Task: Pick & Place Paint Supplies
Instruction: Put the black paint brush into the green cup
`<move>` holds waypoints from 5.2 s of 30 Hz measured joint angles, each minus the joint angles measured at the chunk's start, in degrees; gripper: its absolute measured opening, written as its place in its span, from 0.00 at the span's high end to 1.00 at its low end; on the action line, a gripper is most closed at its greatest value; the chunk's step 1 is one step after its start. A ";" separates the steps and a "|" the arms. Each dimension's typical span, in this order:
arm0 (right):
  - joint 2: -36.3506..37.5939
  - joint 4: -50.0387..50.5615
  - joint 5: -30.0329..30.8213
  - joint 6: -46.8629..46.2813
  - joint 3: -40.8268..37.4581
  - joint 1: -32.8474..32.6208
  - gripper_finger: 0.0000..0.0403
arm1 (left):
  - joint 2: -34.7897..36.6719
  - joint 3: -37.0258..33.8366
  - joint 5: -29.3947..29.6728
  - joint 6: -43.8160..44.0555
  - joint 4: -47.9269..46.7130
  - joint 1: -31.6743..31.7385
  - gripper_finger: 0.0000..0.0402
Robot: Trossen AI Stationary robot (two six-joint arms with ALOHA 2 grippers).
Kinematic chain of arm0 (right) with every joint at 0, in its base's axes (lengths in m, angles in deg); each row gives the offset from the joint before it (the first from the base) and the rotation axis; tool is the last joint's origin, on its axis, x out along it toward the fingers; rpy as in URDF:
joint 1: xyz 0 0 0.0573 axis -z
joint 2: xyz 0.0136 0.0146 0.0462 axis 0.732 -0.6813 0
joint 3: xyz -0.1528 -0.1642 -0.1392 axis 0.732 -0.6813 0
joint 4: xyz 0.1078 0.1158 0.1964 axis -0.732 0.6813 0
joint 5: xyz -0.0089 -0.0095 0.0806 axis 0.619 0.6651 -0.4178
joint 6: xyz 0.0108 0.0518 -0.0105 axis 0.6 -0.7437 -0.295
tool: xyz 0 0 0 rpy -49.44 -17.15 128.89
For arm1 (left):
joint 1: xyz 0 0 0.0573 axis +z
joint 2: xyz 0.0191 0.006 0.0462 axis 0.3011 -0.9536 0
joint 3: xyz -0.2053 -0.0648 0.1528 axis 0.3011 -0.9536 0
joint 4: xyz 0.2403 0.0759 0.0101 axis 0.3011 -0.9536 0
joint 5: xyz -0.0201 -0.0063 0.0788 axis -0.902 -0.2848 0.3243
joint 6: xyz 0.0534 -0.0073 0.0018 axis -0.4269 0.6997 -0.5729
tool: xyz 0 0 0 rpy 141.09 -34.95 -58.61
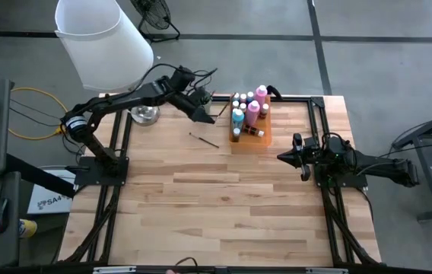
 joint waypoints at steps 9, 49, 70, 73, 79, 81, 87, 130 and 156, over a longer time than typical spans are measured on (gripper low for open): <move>0.02 0.02 0.00 0.02 0.01 0.00 0.99 | 0.00 -0.06 5.19 -0.67 -2.25 -4.38 1.00; 0.02 0.01 0.00 0.01 0.02 0.01 0.99 | -8.87 -0.11 39.37 41.75 49.53 -13.98 1.00; 0.02 0.00 0.00 0.02 0.00 0.00 0.99 | -8.85 -0.11 49.66 58.73 51.59 -9.08 1.00; 0.02 0.00 0.00 0.01 0.02 0.01 0.99 | -8.87 -0.11 52.98 61.88 54.37 -9.07 1.00; 0.02 0.02 0.00 0.02 0.00 0.02 0.99 | -8.79 -0.11 54.16 61.62 56.17 -8.19 1.00; 0.01 0.00 0.00 0.02 0.01 0.01 0.99 | -8.79 -0.11 54.11 59.04 56.53 -8.18 1.00; 0.02 0.02 0.00 0.02 0.02 0.00 0.99 | -8.76 -0.09 46.65 35.47 50.53 -8.35 1.00; 0.02 0.00 0.00 0.02 0.02 0.00 0.99 | 4.57 -0.02 98.43 -126.09 -3.20 -8.94 1.00; 0.02 0.00 0.00 0.02 0.02 0.00 0.99 | -4.62 -0.07 96.83 -139.95 7.41 -3.44 1.00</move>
